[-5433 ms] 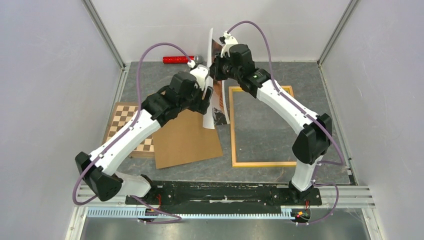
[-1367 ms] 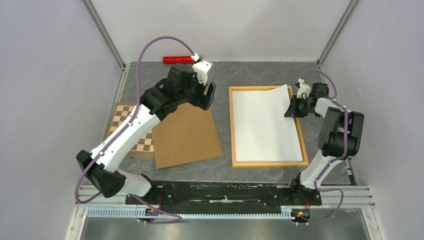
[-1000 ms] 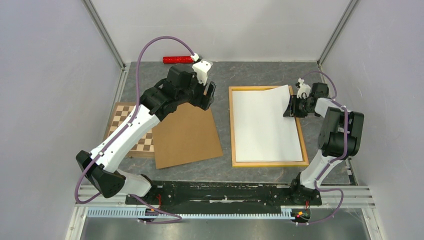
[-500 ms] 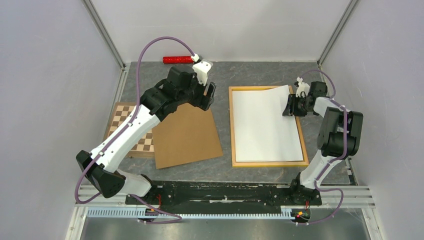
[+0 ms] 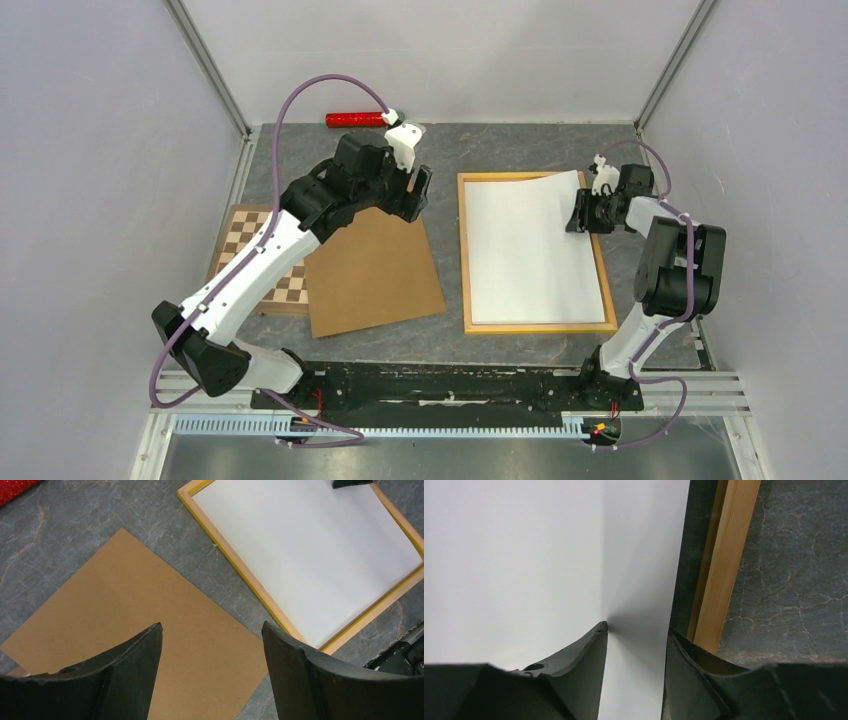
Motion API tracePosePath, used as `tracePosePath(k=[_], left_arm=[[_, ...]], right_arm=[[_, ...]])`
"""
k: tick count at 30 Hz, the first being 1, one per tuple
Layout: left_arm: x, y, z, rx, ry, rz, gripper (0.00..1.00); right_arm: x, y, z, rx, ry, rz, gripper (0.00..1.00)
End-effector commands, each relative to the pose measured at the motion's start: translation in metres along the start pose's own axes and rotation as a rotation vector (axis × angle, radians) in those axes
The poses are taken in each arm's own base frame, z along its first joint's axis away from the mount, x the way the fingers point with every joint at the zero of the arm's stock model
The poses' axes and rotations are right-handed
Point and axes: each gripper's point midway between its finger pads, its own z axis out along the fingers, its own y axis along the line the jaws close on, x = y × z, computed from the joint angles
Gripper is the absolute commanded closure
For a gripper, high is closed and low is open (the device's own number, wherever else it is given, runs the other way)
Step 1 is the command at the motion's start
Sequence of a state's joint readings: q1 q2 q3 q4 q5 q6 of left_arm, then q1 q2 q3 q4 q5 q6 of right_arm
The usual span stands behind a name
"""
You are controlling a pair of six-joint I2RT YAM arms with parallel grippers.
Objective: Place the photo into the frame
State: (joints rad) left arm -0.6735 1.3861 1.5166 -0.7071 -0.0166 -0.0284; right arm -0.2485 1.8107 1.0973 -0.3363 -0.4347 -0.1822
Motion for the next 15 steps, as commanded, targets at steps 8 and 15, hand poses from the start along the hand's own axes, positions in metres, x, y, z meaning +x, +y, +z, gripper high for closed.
tracePosePath(k=[8, 15], left_arm=[[-0.0149, -0.0002, -0.0153, 0.01, -0.072, 0.004, 0.2], [-0.0148, -0.0003, -0.0152, 0.01, -0.072, 0.003, 0.2]], right_arm=[[-0.0157, -0.0007, -0.0098, 0.055, -0.111, 0.013, 0.64], [-0.0187, -0.0016, -0.0096, 0.055, -0.117, 0.015, 0.71]])
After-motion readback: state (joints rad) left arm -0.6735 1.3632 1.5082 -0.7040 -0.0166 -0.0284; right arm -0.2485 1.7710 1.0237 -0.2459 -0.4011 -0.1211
